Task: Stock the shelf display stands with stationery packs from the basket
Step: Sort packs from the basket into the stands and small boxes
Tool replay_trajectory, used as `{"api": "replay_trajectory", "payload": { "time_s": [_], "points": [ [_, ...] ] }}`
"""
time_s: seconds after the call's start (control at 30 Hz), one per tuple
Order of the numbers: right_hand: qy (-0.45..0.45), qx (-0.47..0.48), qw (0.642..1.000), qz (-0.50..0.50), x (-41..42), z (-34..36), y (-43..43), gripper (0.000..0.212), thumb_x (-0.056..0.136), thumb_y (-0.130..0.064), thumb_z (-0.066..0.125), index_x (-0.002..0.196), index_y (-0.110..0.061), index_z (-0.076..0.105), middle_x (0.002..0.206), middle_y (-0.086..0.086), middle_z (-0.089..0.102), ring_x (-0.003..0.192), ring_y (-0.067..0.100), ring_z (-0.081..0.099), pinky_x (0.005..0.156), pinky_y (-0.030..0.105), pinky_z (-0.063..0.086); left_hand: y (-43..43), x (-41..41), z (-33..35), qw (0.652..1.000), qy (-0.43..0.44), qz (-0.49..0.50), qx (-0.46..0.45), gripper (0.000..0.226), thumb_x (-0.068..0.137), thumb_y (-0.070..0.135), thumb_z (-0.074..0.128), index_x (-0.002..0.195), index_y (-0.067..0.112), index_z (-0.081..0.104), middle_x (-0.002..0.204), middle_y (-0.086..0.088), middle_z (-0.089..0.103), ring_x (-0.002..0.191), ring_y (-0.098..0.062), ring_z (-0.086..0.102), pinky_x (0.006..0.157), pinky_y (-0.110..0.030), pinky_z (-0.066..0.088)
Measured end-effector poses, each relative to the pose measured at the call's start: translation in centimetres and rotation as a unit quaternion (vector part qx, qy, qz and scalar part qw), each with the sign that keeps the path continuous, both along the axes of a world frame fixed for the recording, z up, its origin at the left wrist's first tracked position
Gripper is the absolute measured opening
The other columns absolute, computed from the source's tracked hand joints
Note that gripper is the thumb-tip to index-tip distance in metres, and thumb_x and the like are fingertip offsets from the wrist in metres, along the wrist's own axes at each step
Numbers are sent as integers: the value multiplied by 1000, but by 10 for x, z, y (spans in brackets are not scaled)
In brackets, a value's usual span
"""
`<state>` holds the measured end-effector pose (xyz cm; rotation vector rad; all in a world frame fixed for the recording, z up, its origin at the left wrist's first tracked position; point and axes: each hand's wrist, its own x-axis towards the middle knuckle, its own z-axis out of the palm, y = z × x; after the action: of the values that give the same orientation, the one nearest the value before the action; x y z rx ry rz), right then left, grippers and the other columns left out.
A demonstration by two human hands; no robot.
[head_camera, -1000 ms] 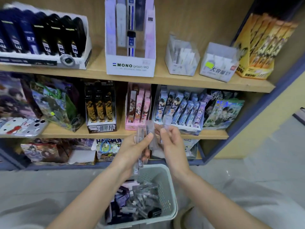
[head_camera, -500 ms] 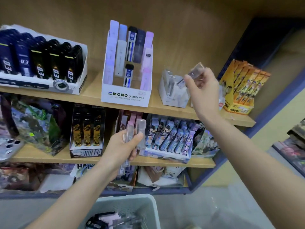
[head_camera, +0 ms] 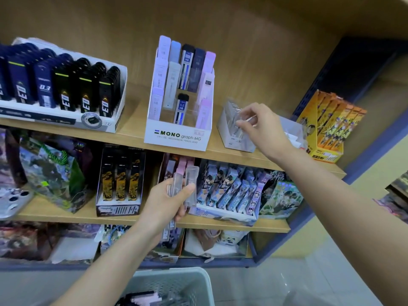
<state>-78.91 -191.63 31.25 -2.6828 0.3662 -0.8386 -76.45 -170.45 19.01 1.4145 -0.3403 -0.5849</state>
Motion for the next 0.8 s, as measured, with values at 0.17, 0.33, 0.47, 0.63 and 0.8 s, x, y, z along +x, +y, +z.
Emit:
{"api": "replay_trajectory", "payload": {
  "time_s": [0.17, 0.33, 0.47, 0.63, 0.8],
  "points": [
    [-38, -3, 999, -20, -4, -1, 10, 20, 92, -17, 60, 110, -14, 53, 106, -5, 43, 74, -2, 48, 70, 4, 38, 1, 0, 0, 1000, 7, 2, -4, 5, 91, 27, 61, 93, 23, 59, 43, 3, 44, 37, -5, 39, 42, -17, 38],
    [-67, 80, 995, 2, -32, -34, 53, 6, 95, -19, 54, 100, -21, 53, 95, -8, 53, 71, -3, 47, 68, 6, 39, -1, -2, 0, 999, 39, -3, 4, 16, 91, 27, 62, 100, 14, 62, 43, 2, 43, 36, -6, 37, 48, -21, 39],
    [87, 283, 954, 45, -42, -71, 80, 15, 91, -28, 61, 103, -21, 57, 97, -6, 62, 82, 7, 60, 74, 23, 53, -4, -8, 0, 999, 47, -19, 7, 20, 89, 28, 64, 99, 11, 64, 42, 1, 43, 35, -8, 35, 62, -32, 46],
    [99, 406, 906, 61, -42, -76, 86, 20, 91, -15, 62, 106, -3, 60, 82, 5, 64, 65, 5, 63, 64, 24, 58, -3, -11, -1, 998, 65, -25, -12, 22, 85, 28, 68, 94, 8, 64, 44, 0, 43, 36, -8, 35, 41, -18, 36],
    [57, 463, 882, 67, -48, -65, 84, 2, 92, -10, 59, 93, -9, 59, 71, 2, 64, 57, 3, 63, 63, 26, 59, -3, -10, 3, 994, 89, -29, -62, 18, 86, 26, 65, 95, 11, 63, 43, 1, 40, 36, -7, 34, 37, -16, 30]
  ]
}}
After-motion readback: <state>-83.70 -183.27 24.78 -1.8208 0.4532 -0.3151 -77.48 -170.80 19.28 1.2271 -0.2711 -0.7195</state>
